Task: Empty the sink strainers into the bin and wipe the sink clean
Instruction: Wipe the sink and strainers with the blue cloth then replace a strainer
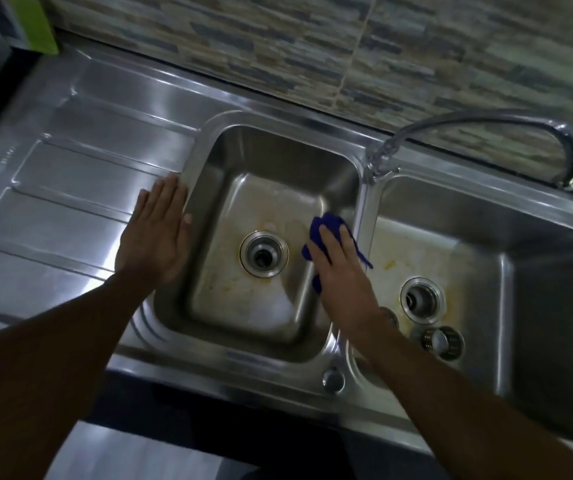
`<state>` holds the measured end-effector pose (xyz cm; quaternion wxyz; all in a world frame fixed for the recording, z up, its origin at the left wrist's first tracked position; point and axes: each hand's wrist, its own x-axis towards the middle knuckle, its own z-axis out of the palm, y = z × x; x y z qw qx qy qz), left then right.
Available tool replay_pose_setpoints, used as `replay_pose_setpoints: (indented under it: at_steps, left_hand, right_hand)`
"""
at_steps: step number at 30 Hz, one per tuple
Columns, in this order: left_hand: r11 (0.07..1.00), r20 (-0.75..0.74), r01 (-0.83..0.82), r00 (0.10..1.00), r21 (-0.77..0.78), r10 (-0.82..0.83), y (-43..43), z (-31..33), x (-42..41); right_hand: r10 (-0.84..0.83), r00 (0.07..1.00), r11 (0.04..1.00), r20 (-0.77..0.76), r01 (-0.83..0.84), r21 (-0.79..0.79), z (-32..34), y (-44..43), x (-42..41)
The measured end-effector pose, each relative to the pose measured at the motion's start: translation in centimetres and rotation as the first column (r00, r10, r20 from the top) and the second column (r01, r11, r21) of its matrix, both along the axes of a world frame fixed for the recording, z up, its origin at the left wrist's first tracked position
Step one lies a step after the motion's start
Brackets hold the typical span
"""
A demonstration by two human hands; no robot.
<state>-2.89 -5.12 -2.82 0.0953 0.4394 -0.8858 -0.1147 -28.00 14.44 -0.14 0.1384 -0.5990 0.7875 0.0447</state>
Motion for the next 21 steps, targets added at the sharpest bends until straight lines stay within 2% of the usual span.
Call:
replay_pose_setpoints:
  at_steps: [5,9,13,16,21]
  left_hand:
    - [0.996,-0.078,-0.025,0.996,0.089,0.032,2.5,-0.1,3.3]
    - [0.995,-0.018,-0.067,0.997,0.069,0.069,5.0,0.0,7.2]
    - [0.968,0.009,-0.246,0.969,0.046,0.246,5.7,0.5,7.9]
    - [0.947,-0.008,-0.313,0.949,0.068,0.314,6.0,0.4,8.4]
    - [0.957,-0.049,-0.238,0.967,0.164,0.248,5.5,0.6,11.4]
  right_hand:
    - [0.083,0.994,0.988,0.071,-0.073,-0.134,-0.5,-0.5,-2.4]
    - [0.302,0.95,0.914,0.073,-0.267,-0.306,-2.5,6.0,0.3]
    - [0.4,0.899,0.864,0.18,-0.305,-0.4,-3.6,10.2,3.2]
    - [0.52,0.807,0.81,0.28,-0.361,-0.463,-3.5,10.9,4.8]
    - [0.667,0.634,0.736,0.39,-0.484,-0.473,-2.3,6.9,6.9]
